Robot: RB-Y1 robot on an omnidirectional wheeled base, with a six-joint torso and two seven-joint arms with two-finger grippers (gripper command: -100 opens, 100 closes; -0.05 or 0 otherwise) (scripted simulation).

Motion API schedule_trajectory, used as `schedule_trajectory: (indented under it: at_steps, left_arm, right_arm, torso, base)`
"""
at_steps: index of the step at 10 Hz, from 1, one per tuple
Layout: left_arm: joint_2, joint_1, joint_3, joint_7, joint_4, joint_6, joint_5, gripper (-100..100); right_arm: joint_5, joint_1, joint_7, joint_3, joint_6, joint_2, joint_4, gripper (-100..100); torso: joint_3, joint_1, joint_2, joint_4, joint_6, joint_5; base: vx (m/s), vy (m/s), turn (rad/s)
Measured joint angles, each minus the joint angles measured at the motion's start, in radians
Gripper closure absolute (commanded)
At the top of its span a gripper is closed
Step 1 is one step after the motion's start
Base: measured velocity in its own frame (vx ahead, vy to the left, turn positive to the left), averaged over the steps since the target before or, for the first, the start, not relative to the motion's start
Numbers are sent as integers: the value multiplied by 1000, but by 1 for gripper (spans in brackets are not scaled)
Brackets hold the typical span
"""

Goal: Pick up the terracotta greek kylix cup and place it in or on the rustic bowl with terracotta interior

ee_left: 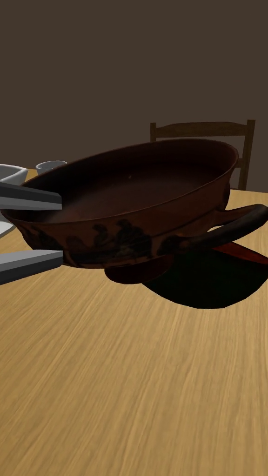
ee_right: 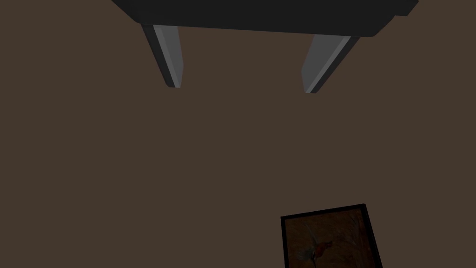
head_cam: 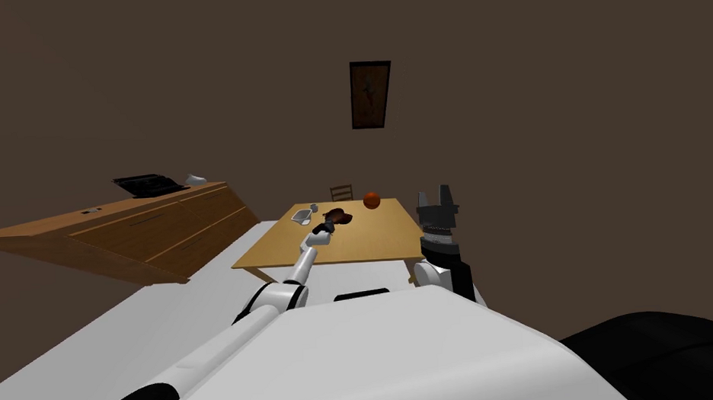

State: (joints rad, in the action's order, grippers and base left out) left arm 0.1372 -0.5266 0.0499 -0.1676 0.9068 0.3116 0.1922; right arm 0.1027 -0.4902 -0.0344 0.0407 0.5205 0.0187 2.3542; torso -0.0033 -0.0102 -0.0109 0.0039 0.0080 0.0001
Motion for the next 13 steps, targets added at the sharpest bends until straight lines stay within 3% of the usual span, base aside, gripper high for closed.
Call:
schedule_trajectory:
  at_steps: [5,7,8,12,13]
  left_arm:
    - [6,-116,-12,-18,-111,13,7,100]
    - [10,-151,-20,-27,-123,40,1,100]
    - [10,-155,-20,-27,-125,39,2,-100]
    - [10,-155,-20,-27,-124,38,2,-100]
    - [10,-155,-20,-27,-124,38,2,0]
  right_arm:
    - [0,0,0,0,0,0,0,0]
    - [0,0,0,0,0,0,0,0]
    - [0,0,0,0,0,0,0,0]
    - [0,0,0,0,0,0,0,0]
    - [0,0,0,0,0,0,0,0]
  torso:
    - [-5,-2,-8,-2,2,-1]
    - [-4,-2,-7,-2,2,-1]
    - [-4,1,-5,-2,2,0]
    - [-3,3,-4,-2,2,1]
    - [-3,3,-4,-2,2,1]
  base:
    - [62,-77,-14]
    - [41,-42,-5]
    - [5,-6,0]
    - [0,0,0]
    - [0,0,0]
